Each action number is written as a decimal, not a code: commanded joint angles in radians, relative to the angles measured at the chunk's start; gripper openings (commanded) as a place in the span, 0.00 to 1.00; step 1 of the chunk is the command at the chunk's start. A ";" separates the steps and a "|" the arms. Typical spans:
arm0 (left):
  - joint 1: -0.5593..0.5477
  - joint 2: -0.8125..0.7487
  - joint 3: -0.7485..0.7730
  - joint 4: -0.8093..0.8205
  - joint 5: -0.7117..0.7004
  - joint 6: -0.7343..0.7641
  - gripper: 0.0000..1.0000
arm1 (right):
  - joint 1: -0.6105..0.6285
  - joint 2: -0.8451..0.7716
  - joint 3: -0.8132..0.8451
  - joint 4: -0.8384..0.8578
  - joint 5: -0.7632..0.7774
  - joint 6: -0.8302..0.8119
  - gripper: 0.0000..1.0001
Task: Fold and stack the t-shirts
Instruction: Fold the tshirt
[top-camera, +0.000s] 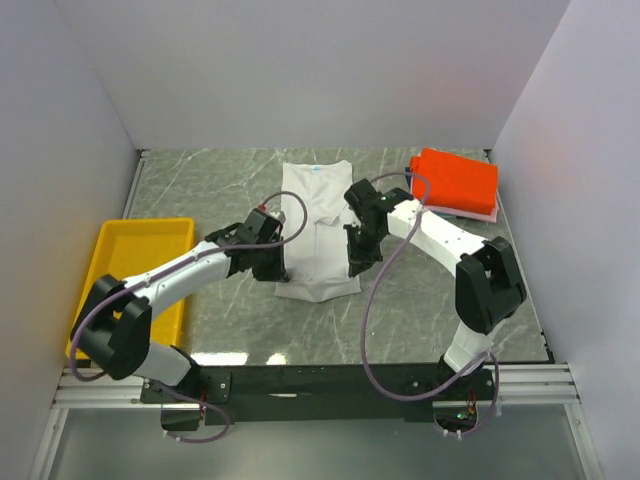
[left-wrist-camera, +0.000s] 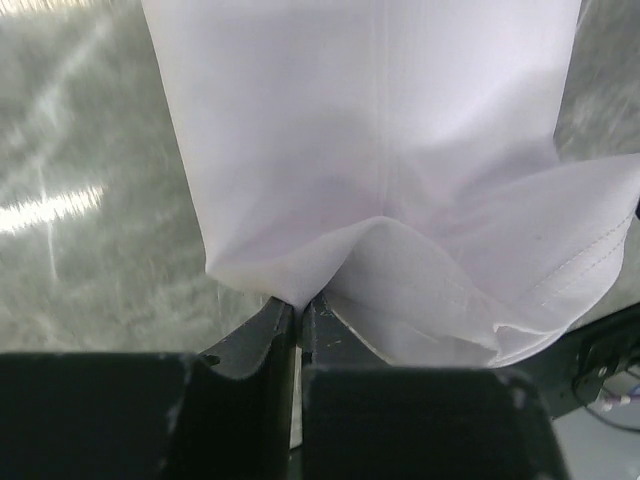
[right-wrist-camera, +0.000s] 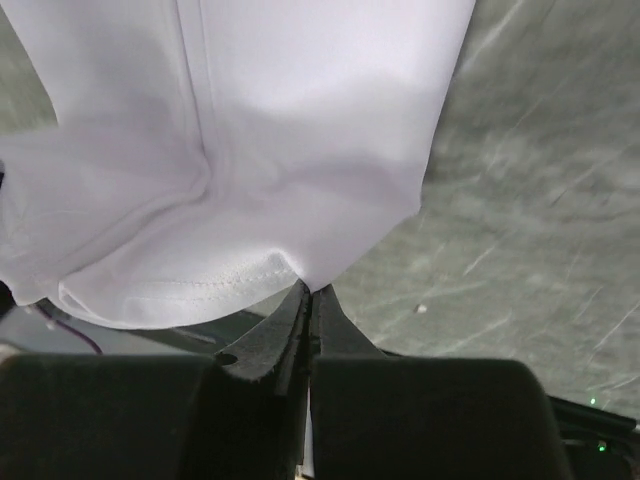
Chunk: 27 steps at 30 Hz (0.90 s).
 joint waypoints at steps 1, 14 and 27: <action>0.038 0.075 0.099 0.058 -0.013 0.060 0.00 | -0.044 0.057 0.123 -0.014 0.036 -0.039 0.00; 0.140 0.326 0.356 0.115 -0.016 0.079 0.00 | -0.149 0.370 0.488 -0.030 0.045 -0.113 0.00; 0.241 0.431 0.445 0.160 0.033 0.053 0.00 | -0.221 0.496 0.660 -0.036 0.024 -0.111 0.00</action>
